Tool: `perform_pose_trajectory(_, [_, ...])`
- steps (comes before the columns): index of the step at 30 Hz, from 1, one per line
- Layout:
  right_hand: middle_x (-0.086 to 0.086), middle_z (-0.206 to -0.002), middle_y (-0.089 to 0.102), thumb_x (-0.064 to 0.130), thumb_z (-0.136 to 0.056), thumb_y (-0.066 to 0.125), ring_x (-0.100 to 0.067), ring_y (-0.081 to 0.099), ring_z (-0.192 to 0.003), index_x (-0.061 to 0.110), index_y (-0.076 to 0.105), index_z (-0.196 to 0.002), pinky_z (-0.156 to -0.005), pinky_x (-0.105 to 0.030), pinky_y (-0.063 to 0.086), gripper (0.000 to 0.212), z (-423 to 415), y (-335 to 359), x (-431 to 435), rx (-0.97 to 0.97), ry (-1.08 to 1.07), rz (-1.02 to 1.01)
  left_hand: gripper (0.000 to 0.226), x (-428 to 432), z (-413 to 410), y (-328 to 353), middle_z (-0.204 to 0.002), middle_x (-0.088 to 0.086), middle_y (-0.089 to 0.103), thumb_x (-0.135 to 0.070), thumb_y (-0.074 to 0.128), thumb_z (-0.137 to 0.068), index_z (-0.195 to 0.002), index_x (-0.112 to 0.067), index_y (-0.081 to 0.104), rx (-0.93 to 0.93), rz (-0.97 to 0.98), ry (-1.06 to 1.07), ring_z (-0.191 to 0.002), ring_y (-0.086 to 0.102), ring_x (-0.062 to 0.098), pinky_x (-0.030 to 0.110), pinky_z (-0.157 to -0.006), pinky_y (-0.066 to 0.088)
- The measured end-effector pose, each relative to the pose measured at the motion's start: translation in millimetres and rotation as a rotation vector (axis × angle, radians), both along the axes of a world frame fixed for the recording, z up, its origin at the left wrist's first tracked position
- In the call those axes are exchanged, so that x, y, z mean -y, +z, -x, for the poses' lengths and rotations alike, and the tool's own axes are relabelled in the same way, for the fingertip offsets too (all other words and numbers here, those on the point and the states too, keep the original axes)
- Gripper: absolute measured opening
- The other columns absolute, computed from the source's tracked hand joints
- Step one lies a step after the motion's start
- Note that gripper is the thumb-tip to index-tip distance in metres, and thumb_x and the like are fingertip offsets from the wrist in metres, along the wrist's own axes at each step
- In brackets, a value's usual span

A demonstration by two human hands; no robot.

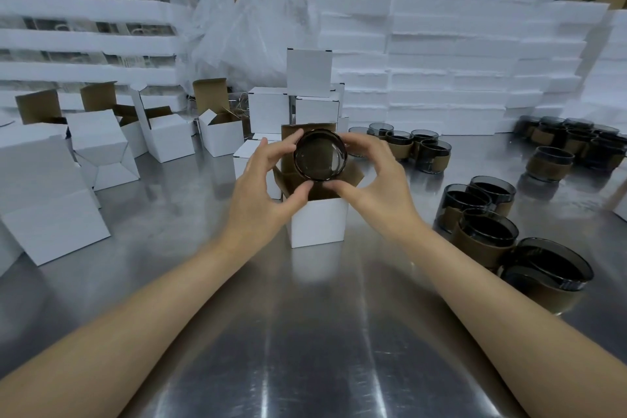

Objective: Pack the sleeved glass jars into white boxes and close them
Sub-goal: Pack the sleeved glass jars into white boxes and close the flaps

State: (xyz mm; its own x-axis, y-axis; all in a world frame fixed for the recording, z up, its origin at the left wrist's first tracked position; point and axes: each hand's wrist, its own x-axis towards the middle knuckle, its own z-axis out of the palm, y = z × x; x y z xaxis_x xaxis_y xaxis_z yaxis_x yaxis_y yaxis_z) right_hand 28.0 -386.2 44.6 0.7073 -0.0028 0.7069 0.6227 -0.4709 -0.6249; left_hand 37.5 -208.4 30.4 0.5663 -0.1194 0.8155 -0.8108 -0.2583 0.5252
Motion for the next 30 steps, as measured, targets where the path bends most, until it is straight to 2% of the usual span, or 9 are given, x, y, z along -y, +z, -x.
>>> perform_pose_trajectory(3, [0.013, -0.116, 0.059, 0.001, -0.069, 0.08, -0.015, 0.056, -0.107, 0.025, 0.056, -0.117, -0.097, -0.042, 0.044, 0.059, 2.5, 2.3, -3.4, 0.053, 0.017, -0.01, 0.061, 0.3, -1.5, 1.0, -0.132, -0.029, 0.046, -0.003, 0.072, -0.075, -0.128, -0.019, 0.046, 0.069, -0.047, 0.026, -0.125, 0.045, -0.003, 0.056, -0.11, 0.033])
perform_pose_trajectory(7, [0.02, -0.118, 0.056, -0.005, -0.07, 0.077, -0.017, 0.057, -0.106, 0.023, 0.055, -0.113, -0.092, -0.035, 0.046, 0.056, 4.2, 3.8, -7.8, 0.085, 0.025, -0.017, 0.063, 0.0, -3.2, 0.8, -0.131, -0.013, 0.047, -0.004, 0.07, -0.074, -0.131, -0.014, 0.045, 0.11, -0.077, 0.061, -0.126, 0.045, 0.008, 0.053, -0.109, 0.035])
perform_pose_trajectory(13, [-0.004, -0.119, 0.052, -0.011, -0.07, 0.071, -0.008, 0.053, -0.111, 0.006, 0.056, -0.121, -0.094, -0.021, 0.046, 0.055, 2.6, 4.0, -7.8, 0.115, 0.057, 0.034, 0.065, -0.4, -5.8, -1.9, -0.128, -0.007, 0.049, -0.006, 0.075, -0.074, -0.13, -0.017, 0.044, 0.119, -0.064, 0.104, -0.124, 0.048, 0.014, 0.037, -0.108, 0.038])
perform_pose_trajectory(17, [-0.006, -0.127, 0.05, -0.005, -0.074, 0.067, -0.011, 0.049, -0.121, 0.006, 0.047, -0.133, -0.105, -0.028, 0.042, 0.064, 5.3, 2.8, -8.7, 0.075, 0.15, 0.052, 0.069, -2.8, -9.7, -5.3, -0.124, 0.0, 0.044, -0.016, 0.082, -0.072, -0.13, -0.013, 0.045, 0.144, -0.078, 0.133, -0.116, 0.047, 0.014, 0.02, -0.103, 0.036])
perform_pose_trajectory(20, [0.002, -0.131, 0.052, 0.006, -0.078, 0.064, -0.006, 0.048, -0.126, 0.015, 0.04, -0.136, -0.108, -0.028, 0.039, 0.063, 10.1, 3.8, -8.5, 0.018, 0.244, 0.044, 0.076, -2.8, -10.3, -7.6, -0.122, 0.005, 0.04, -0.025, 0.084, -0.07, -0.133, -0.019, 0.043, 0.167, -0.09, 0.136, -0.114, 0.045, 0.013, 0.014, -0.098, 0.036])
perform_pose_trajectory(24, [0.015, -0.131, 0.051, 0.034, -0.071, 0.082, -0.005, 0.046, -0.124, 0.024, 0.045, -0.136, -0.102, -0.022, 0.039, 0.075, 11.1, 4.2, -11.0, -0.005, 0.166, 0.184, 0.079, -1.3, -9.3, -9.5, -0.118, 0.004, 0.037, -0.028, 0.083, -0.068, -0.133, -0.023, 0.039, 0.194, -0.091, 0.16, -0.113, 0.043, 0.015, 0.017, -0.099, 0.038])
perform_pose_trajectory(28, [0.002, -0.127, 0.053, 0.024, -0.068, 0.086, -0.004, 0.048, -0.118, 0.012, 0.051, -0.131, -0.101, -0.012, 0.034, 0.073, 8.9, 2.6, -15.5, 0.045, 0.122, 0.167, 0.07, 0.9, -7.4, -8.8, -0.119, 0.003, 0.038, -0.029, 0.076, -0.073, -0.132, -0.019, 0.039, 0.237, -0.1, 0.149, -0.112, 0.049, 0.029, 0.024, -0.098, 0.041])
perform_pose_trajectory(30, [-0.003, -0.123, 0.051, 0.022, -0.069, 0.084, -0.005, 0.05, -0.115, 0.01, 0.054, -0.128, -0.098, -0.014, 0.038, 0.068, 7.2, 2.9, -13.3, 0.082, 0.095, 0.144, 0.069, 3.1, -6.2, -7.2, -0.123, 0.002, 0.04, -0.027, 0.075, -0.073, -0.133, -0.018, 0.041, 0.21, -0.089, 0.143, -0.114, 0.05, 0.032, 0.03, -0.099, 0.043])
